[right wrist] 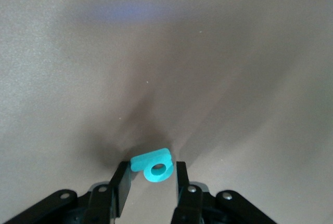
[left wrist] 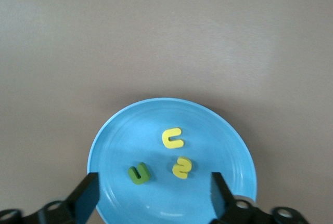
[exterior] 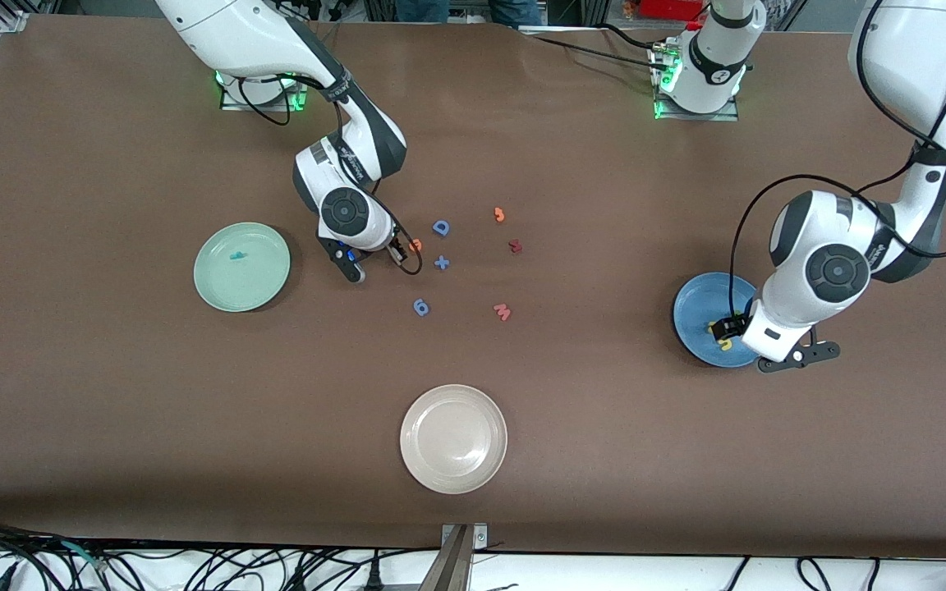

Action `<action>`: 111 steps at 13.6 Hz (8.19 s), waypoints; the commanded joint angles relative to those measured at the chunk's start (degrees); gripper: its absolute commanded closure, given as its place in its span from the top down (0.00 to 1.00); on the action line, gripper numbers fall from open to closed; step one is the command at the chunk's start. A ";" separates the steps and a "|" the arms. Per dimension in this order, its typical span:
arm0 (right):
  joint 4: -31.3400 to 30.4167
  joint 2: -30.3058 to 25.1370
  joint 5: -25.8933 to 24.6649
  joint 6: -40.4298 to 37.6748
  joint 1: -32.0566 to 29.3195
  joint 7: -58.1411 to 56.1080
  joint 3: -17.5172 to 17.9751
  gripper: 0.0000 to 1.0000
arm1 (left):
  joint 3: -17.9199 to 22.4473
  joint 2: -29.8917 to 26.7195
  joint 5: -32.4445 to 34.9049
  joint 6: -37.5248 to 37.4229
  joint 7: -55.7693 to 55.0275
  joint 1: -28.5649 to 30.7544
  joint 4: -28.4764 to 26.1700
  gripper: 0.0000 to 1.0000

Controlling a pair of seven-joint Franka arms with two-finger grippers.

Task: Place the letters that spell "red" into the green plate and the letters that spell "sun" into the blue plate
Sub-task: 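Carry the yellow C letter to the blue plate and release it, then return the left gripper to rest while the right carries the cyan P, then release the cyan P on the green plate and move the right gripper back, then lower the right gripper and grasp the orange letter, then carry the orange letter to the green plate and open the right gripper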

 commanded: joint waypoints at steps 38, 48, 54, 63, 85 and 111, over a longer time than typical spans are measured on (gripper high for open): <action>4.10 -6.36 -0.34 -21.74 -0.55 -42.26 -24.49 0.19 | 17.84 -20.55 -18.02 -41.65 31.76 -11.77 22.10 1.00; 2.87 -1.96 0.45 -18.13 -2.83 -46.16 -24.68 0.49 | 17.49 -19.50 -18.29 -41.57 31.76 -10.89 22.45 1.00; 3.58 -4.58 0.54 -19.27 -2.31 -43.54 -24.16 0.74 | 17.49 -19.59 -17.94 -41.57 31.76 -10.71 22.45 1.00; 9.47 -4.60 9.15 -15.86 1.28 -17.27 -11.41 0.74 | 17.49 -19.41 -18.11 -41.48 31.76 -10.80 22.27 1.00; 5.60 3.49 9.24 2.44 14.74 -3.36 -10.71 0.48 | 17.49 -19.41 -18.20 -41.13 31.76 -10.71 22.27 1.00; 6.57 2.07 10.29 -18.76 5.43 -64.61 -39.63 0.23 | 17.57 -18.79 -18.38 -41.04 31.76 -10.45 22.45 1.00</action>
